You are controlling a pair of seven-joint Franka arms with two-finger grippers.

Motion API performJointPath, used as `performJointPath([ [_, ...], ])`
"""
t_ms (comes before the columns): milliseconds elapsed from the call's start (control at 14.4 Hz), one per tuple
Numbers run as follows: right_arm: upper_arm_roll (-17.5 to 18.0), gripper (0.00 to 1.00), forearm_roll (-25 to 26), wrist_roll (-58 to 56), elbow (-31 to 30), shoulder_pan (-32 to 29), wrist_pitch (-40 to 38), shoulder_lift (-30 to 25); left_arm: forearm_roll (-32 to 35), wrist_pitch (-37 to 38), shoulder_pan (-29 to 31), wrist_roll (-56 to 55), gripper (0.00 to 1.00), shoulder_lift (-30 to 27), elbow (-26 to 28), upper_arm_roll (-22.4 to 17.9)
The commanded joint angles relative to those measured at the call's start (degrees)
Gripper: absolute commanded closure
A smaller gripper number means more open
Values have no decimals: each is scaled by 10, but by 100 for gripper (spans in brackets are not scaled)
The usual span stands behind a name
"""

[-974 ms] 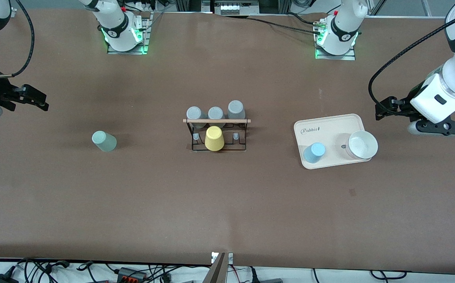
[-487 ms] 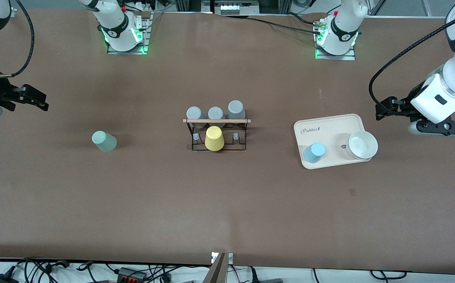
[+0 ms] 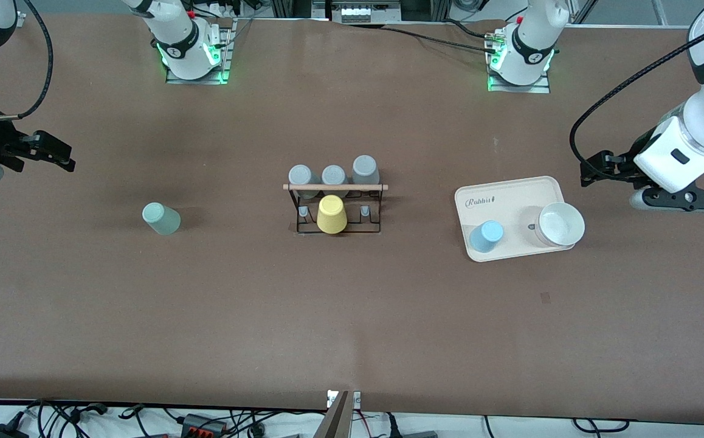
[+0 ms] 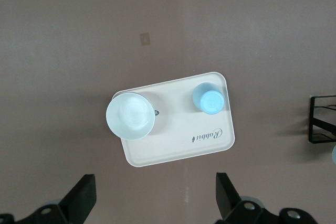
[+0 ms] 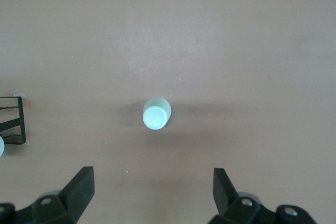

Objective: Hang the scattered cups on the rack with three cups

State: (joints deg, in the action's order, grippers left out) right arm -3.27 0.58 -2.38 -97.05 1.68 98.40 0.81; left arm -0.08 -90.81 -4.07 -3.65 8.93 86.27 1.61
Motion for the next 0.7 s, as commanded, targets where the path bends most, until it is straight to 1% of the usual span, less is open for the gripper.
performJointPath([
  [0,4,0,-2,-1,2,-6,-3,-4,-11,3,-1,7,0,12,3,0],
  [70,4,0,-1,-1,2,-6,-3,-4,-11,6,-4,7,0,33,1,0],
  [278,4,0,0,-2,2,-7,-6,-4,-10,7,-16,5,0,54,0,1],
  [417,4,0,0,-2,2,-6,-5,-4,-9,-2,-30,5,0,97,-1,1],
  [487,4,0,-1,-2,2,-6,-6,-5,-4,-25,-34,4,0,109,-2,1],
  [626,4,0,0,-2,2,-6,-7,-5,-7,-69,-44,3,0,151,2,1],
])
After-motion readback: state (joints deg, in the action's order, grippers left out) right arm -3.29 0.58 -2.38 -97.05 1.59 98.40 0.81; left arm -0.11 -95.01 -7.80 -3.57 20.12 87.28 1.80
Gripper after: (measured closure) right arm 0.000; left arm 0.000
